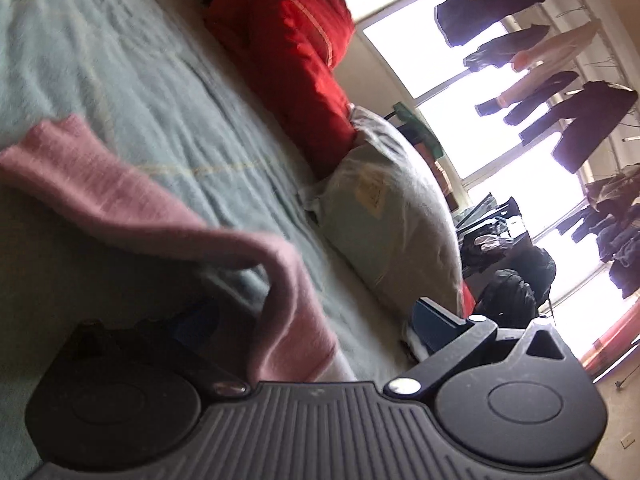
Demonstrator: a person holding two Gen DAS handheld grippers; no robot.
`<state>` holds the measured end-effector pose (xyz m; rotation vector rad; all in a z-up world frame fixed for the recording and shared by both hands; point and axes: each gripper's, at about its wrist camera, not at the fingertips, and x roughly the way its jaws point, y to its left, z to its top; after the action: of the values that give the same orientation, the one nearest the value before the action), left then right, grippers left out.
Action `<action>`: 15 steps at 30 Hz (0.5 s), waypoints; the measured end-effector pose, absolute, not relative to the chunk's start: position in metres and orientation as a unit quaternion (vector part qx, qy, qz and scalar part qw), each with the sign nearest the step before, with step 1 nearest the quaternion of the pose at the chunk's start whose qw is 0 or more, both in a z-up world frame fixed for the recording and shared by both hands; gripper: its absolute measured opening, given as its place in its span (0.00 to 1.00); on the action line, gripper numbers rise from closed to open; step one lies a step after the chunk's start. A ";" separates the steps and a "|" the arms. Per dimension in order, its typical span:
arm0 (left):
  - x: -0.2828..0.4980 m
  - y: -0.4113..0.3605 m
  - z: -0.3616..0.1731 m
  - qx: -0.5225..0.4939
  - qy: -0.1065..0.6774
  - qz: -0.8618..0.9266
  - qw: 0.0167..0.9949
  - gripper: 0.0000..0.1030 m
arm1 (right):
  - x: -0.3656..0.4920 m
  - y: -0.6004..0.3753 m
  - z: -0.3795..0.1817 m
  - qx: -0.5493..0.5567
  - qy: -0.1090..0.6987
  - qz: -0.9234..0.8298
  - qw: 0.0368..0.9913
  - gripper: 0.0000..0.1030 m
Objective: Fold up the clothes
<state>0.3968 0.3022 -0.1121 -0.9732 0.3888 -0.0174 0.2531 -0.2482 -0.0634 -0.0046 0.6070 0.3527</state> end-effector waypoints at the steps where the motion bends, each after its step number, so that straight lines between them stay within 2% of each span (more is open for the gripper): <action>1: 0.397 0.304 -0.113 -0.472 0.181 -0.007 0.863 0.99 | 0.251 -0.247 -0.061 0.017 0.298 0.197 0.934 1.00; 4: 0.397 0.313 -0.113 -0.489 0.167 -0.007 0.856 0.99 | 0.252 -0.241 -0.061 0.068 0.312 0.257 0.912 1.00; 10: 0.404 0.331 -0.099 -0.490 0.163 -0.009 0.857 0.99 | 0.251 -0.228 -0.063 0.050 0.311 0.246 0.917 1.00; 12: 0.411 0.331 -0.102 -0.480 0.208 0.000 0.853 0.99 | 0.253 -0.228 -0.066 0.058 0.317 0.247 0.914 1.00; 14: 0.417 0.328 -0.105 -0.458 0.251 0.013 0.853 0.91 | 0.256 -0.229 -0.069 0.063 0.323 0.245 0.912 1.00; 15: 0.415 0.326 -0.105 -0.447 0.250 0.018 0.859 0.89 | 0.258 -0.229 -0.072 0.064 0.327 0.243 0.911 1.00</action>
<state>0.4154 0.3258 -0.1052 -0.9396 0.5242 0.0373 0.2576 -0.2289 -0.0717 0.1323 0.6731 0.4999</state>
